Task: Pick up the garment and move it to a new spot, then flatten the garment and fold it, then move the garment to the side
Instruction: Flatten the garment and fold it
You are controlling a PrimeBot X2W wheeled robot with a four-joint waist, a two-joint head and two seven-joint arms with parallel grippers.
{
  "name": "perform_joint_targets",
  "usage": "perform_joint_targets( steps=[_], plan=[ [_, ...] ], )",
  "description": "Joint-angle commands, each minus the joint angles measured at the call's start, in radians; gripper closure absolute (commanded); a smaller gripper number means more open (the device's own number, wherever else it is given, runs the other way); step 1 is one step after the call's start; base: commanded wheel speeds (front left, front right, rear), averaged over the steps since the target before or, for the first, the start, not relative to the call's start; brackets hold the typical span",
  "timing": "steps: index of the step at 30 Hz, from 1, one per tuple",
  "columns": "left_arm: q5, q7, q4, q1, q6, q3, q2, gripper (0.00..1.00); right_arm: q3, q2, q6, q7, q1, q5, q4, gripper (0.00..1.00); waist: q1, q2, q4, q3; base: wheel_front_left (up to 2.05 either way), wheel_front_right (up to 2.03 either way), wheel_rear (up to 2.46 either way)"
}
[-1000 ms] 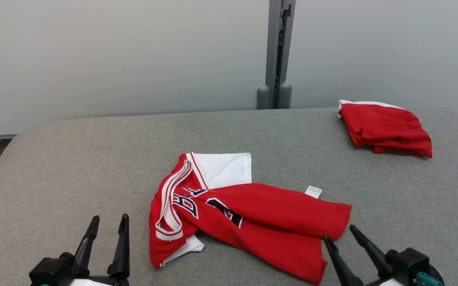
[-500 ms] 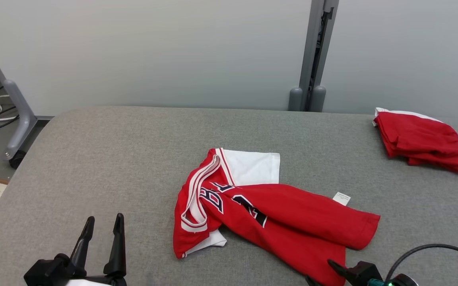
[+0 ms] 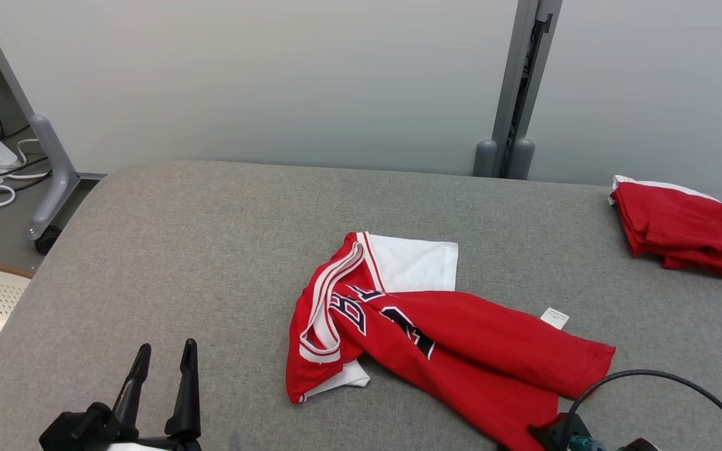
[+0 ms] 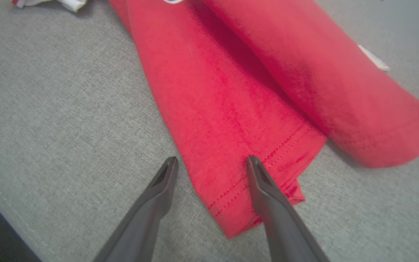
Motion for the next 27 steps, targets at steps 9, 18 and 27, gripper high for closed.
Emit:
perform_joint_targets(
  steps=[9, 18, 27],
  plan=[
    [0.01, 0.0, -0.008, 0.006, -0.006, 0.014, -0.006, 0.0, 0.018, -0.001, 0.0, -0.02, -0.015, 0.04, -0.03, 1.0, 0.0, 0.0, -0.016, 0.004, 0.0, 0.0, 0.0],
    [0.015, -0.001, -0.005, 0.003, -0.013, 0.01, 0.001, 0.0, 0.157, -0.169, 0.0, 0.096, -0.04, 0.415, -0.237, 1.0, 0.0, 0.0, -0.058, 0.013, 0.0, 0.0, 0.0],
    [0.017, 0.007, -0.004, -0.031, -0.015, -0.014, 0.017, 0.0, 0.147, -0.346, 0.0, 0.179, -0.144, 0.713, -0.371, 1.0, 0.0, 0.0, -0.061, 0.076, 0.0, 0.0, 0.0]
  ],
)
